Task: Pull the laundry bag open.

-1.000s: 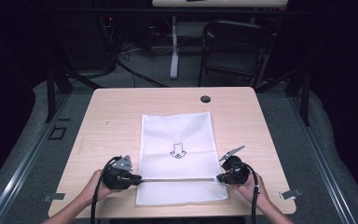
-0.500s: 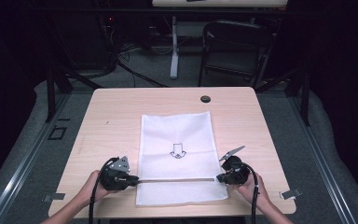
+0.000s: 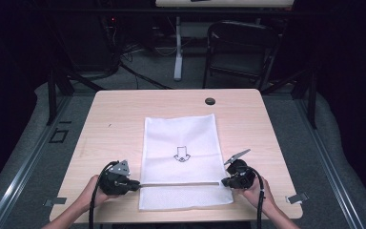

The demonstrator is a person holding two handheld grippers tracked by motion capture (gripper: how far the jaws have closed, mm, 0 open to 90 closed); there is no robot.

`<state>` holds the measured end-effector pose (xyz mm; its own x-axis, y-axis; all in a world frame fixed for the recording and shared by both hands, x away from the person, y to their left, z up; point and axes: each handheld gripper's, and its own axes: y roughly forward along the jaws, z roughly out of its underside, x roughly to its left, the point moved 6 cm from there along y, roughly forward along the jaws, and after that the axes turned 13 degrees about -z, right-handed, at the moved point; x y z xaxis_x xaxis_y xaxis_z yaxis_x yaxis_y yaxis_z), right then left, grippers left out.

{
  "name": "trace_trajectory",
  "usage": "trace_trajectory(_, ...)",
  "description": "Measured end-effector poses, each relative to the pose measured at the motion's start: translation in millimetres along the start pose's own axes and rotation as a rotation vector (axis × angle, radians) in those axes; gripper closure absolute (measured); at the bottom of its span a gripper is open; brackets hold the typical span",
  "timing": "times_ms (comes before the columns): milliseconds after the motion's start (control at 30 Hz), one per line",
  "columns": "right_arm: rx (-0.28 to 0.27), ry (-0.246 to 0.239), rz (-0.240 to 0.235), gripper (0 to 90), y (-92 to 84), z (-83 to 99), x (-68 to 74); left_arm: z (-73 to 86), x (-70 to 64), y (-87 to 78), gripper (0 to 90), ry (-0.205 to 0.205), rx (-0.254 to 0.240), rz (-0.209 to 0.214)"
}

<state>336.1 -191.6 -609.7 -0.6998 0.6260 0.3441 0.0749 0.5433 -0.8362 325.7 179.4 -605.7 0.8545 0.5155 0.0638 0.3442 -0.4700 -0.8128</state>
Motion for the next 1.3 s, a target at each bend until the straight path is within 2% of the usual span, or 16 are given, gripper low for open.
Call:
trace_trajectory(100, -0.008, 0.001, -0.003, 90.0, 0.3, -0.1, 0.6, 4.9, 1.6, 0.4, 82.4, -0.011, 0.011, 0.002)
trace_trajectory(167, -0.008, 0.000, -0.003, 90.0, 0.2, 0.0, 0.7, 8.4, 2.8, -0.6, 82.4, -0.006, 0.024, -0.022)
trace_trajectory(200, -0.004, -0.003, 0.000, 90.0, -0.1, 0.2, 0.2, 8.9, 3.5, -1.3, 82.3, -0.025, 0.007, -0.001)
trace_trajectory(267, -0.006, -0.001, -0.001, 90.0, 0.1, 0.1, 0.5, 8.7, 1.9, -0.7, 82.3, -0.009, 0.016, -0.018)
trace_trajectory(400, -0.008, -0.001, -0.002, 90.0, 0.3, -0.2, 0.8, 8.5, 2.8, 0.2, 82.1, -0.024, 0.018, -0.008)
trace_trajectory(433, 0.010, -0.023, 0.003, 90.0, -0.5, 0.1, 0.2, 7.9, 2.3, 0.7, 82.0, -0.027, 0.020, -0.007)
trace_trajectory(500, -0.015, -0.046, 0.004, 90.0, 1.0, -0.2, 2.1, 7.8, 2.0, 1.6, 81.8, -0.033, 0.036, 0.003)
trace_trajectory(633, -0.010, -0.046, -0.011, 90.0, 0.6, -0.7, 1.9, 6.7, 2.4, 0.7, 80.4, -0.052, 0.033, 0.016)
trace_trajectory(667, -0.007, -0.050, -0.013, 87.2, -0.2, -1.1, 2.5, 6.0, 3.7, -0.1, 76.7, -0.058, 0.032, 0.012)
trace_trajectory(733, -0.025, -0.061, -0.022, 82.2, -1.5, -3.1, 5.5, 4.5, 6.2, -3.1, 61.2, -0.088, 0.026, 0.011)
trace_trajectory(833, -0.035, -0.089, -0.015, 76.4, -4.3, -6.3, 11.8, 2.2, 11.7, -10.8, 49.8, -0.130, 0.014, -0.021)
trace_trajectory(900, -0.034, -0.096, -0.010, 70.8, -6.4, -6.9, 12.7, 0.6, 13.1, -15.7, 44.7, -0.146, 0.005, -0.030)
trace_trajectory(1000, -0.041, -0.082, -0.008, 57.7, -10.5, -7.0, 13.3, -1.7, 17.6, -24.7, 35.6, -0.177, 0.003, -0.081)
trace_trajectory(1167, -0.052, -0.065, 0.041, 35.3, -23.8, -5.3, 10.4, -2.7, 20.9, -40.5, 18.6, -0.223, 0.004, -0.131)
trace_trajectory(1233, -0.056, -0.060, 0.034, 30.8, -29.1, -3.4, 10.0, -1.8, 20.6, -44.8, 15.4, -0.240, 0.013, -0.153)
trace_trajectory(1300, -0.056, -0.064, 0.059, 26.2, -34.6, -2.5, 8.4, -0.2, 20.0, -50.0, 12.4, -0.243, 0.023, -0.172)
